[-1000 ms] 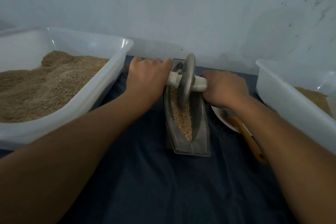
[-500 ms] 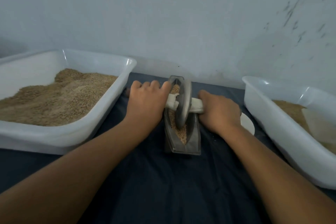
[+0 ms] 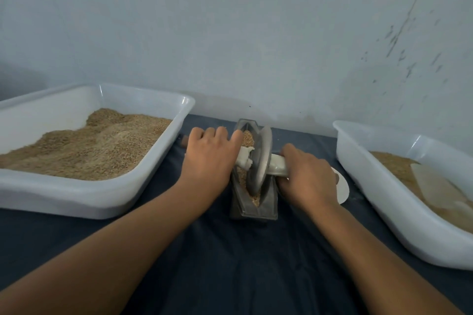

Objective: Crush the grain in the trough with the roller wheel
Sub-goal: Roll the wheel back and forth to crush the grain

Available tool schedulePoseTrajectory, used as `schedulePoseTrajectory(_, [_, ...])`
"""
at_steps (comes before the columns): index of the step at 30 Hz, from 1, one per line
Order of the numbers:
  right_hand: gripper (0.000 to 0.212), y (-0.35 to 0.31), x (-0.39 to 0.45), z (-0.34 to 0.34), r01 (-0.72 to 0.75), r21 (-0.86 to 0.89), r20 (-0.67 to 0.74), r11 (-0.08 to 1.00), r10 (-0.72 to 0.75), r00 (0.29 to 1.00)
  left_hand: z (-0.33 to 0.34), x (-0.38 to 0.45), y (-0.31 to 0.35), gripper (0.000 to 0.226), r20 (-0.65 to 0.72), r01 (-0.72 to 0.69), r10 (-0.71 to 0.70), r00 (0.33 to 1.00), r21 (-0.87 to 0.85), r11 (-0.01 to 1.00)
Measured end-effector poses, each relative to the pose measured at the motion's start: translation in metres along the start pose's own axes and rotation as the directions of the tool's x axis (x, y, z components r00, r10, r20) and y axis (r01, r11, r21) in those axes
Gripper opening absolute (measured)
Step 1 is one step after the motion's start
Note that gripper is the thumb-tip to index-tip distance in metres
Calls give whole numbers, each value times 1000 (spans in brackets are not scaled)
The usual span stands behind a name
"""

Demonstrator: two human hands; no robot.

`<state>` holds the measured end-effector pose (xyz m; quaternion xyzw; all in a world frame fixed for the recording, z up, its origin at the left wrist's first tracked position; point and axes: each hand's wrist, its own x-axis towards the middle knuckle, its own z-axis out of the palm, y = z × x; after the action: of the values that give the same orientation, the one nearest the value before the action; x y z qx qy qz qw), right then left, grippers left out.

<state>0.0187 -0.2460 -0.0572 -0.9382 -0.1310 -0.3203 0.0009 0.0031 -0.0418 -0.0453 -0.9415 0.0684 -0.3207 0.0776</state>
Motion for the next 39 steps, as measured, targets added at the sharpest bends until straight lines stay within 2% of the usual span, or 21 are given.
schedulePoseTrajectory(13, [24, 7, 26, 24, -31, -116, 17, 993, 34, 999, 23, 22, -7, 39, 16, 18, -18, 1000, 15, 1000])
schedulePoseTrajectory(18, [19, 16, 48, 35, -51, -30, 191, 998, 56, 980, 34, 42, -10, 29, 29, -3, 3, 1000, 14, 1000])
schedulePoseTrajectory(29, [10, 26, 90, 41, 47, 61, 407, 997, -68, 911, 54, 57, -19, 14, -47, -24, 24, 999, 14, 1000])
schedulePoseTrajectory(39, [15, 24, 75, 41, 9, 32, 274, 999, -17, 962, 48, 45, -14, 16, -115, 4, -4, 993, -3, 1000])
